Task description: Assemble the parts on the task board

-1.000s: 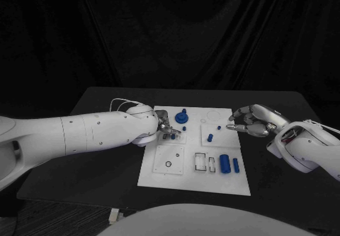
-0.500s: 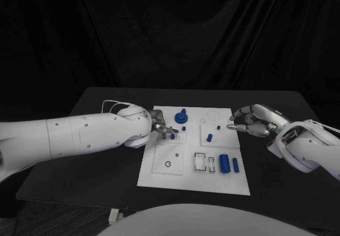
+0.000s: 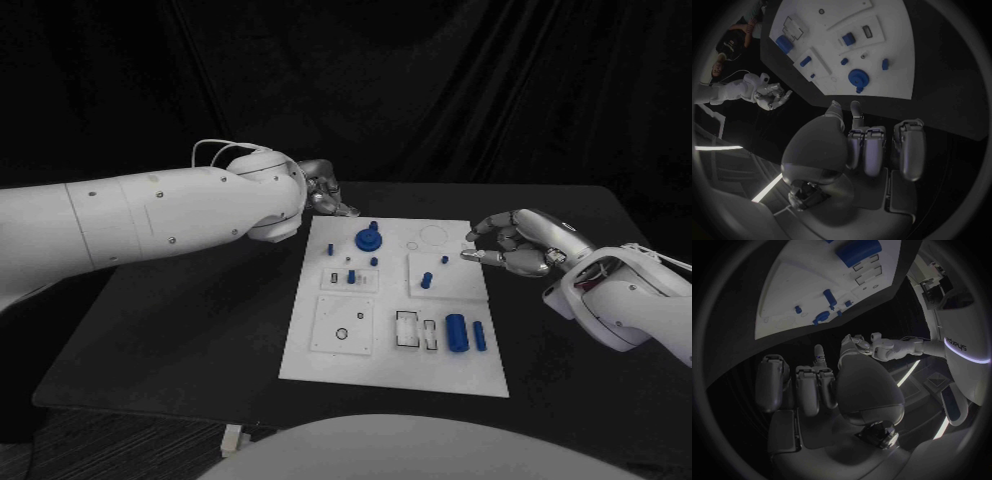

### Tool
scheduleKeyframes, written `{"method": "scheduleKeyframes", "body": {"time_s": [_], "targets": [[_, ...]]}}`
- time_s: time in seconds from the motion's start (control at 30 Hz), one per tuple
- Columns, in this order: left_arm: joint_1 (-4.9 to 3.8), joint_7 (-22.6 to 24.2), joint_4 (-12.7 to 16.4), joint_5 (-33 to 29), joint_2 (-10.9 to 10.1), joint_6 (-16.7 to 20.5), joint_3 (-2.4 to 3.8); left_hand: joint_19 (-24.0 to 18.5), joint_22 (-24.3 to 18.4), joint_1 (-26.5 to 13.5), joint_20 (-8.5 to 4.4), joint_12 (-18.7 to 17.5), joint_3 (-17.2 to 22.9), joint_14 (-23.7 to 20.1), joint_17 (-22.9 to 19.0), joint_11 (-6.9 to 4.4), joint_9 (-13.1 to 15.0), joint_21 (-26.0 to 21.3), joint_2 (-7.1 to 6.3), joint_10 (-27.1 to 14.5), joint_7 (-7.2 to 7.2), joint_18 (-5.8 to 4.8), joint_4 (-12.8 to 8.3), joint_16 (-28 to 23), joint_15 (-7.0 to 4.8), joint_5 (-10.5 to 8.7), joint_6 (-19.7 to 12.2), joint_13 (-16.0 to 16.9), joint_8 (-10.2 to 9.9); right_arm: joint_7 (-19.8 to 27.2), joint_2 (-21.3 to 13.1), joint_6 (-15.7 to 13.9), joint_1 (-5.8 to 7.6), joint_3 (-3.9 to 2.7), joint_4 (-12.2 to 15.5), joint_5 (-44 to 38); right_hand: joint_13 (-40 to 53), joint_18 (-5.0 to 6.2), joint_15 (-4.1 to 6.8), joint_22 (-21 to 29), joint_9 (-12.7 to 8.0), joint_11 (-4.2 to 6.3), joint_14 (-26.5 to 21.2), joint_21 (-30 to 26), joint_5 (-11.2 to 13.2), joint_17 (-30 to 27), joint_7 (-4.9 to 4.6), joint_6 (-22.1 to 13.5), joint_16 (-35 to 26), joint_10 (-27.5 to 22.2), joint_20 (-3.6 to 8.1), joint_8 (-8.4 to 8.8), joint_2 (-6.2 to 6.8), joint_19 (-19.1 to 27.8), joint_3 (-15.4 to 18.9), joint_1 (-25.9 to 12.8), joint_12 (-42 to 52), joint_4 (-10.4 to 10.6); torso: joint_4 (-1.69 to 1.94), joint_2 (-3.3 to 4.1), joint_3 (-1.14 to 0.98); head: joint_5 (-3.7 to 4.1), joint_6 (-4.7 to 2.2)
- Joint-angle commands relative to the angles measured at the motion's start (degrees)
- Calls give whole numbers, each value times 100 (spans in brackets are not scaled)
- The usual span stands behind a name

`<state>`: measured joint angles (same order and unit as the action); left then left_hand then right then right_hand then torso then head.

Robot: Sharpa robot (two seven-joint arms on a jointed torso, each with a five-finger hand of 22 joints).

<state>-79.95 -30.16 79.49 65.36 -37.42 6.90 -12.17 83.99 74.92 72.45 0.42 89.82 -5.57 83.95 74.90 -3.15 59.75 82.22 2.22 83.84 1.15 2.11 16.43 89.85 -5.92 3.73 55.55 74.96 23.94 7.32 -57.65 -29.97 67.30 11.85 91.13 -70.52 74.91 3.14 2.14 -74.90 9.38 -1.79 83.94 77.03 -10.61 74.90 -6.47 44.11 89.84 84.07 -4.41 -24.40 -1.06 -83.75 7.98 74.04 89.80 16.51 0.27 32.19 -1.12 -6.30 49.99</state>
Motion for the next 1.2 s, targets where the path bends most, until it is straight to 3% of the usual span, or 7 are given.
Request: {"method": "scheduleKeyframes", "body": {"time_s": [0.03, 0.3, 0.5, 0.73, 1.2], "targets": [[-18, 390, -371, 26, 179, -703, 1, 323, 1288, -36, 42, 18, 1, 605, 1510, 45, -57, 25, -47, 616, 21, -45, 20, 15, 46, -84, 4, 1504, -38, 133, -9, -186, -14, -3, 35, -9, 1509, -28, -14, -1136, -10, -12, 606, 71, -34, 1510, -10, 45, 16, 593, 17, -1, 5, -128, 27, -16, 20, 0, -4, 4, -1, 0, 1], [186, 304, -1523, 174, 741, -1216, 1, 333, 1297, -451, 54, 18, -56, 605, 1510, 49, -142, 66, -117, 616, 17, -51, 35, 15, 53, -95, 115, 1504, -53, 93, -12, -122, -14, -4, 48, -9, 1509, -41, -13, -1154, -14, -10, 606, 129, -36, 1510, -9, 48, 16, 593, 20, 0, 0, -154, 33, -16, 20, 0, -10, 15, -4, 8, 1], [342, 222, -1996, 223, 966, -1415, 1, 326, 1292, -562, 55, 18, -30, 605, 1510, 46, -191, 52, -137, 616, 12, -47, 33, 15, 52, -90, 147, 1504, -87, 89, -9, -112, -14, -4, 66, -9, 1509, -42, -12, -1156, -15, -11, 606, 135, -38, 1510, -8, 49, 16, 593, 21, 1, -4, -157, 33, -15, 20, -1, -7, 45, 7, 47, 1], [475, 189, -2332, 238, 1136, -1520, 2, 320, 1289, -691, 52, 18, 10, 605, 1510, 38, -256, 46, -229, 616, 3, -45, 36, 15, 46, -96, 219, 1504, -128, 70, -8, -96, -14, -4, 69, -9, 1509, -41, -13, -1154, -17, -11, 606, 132, -52, 1510, -9, 49, 16, 593, 22, 2, -14, -157, 33, -12, 20, -2, 2, 13, 1, 35, 1], [558, 130, -2464, 241, 1195, -1651, 2, 303, 1280, -1063, 36, 18, 191, 605, 1510, 17, -433, 23, -399, 616, -19, -39, 44, 15, 28, -98, 400, 1504, -288, 47, 8, -71, -14, -4, 64, -9, 1509, -38, -14, -1150, -23, -14, 606, 122, -116, 1510, -10, 52, 16, 593, 23, 6, -27, -155, 33, 13, 20, -11, 1, 7, 0, 9, 1]]}}
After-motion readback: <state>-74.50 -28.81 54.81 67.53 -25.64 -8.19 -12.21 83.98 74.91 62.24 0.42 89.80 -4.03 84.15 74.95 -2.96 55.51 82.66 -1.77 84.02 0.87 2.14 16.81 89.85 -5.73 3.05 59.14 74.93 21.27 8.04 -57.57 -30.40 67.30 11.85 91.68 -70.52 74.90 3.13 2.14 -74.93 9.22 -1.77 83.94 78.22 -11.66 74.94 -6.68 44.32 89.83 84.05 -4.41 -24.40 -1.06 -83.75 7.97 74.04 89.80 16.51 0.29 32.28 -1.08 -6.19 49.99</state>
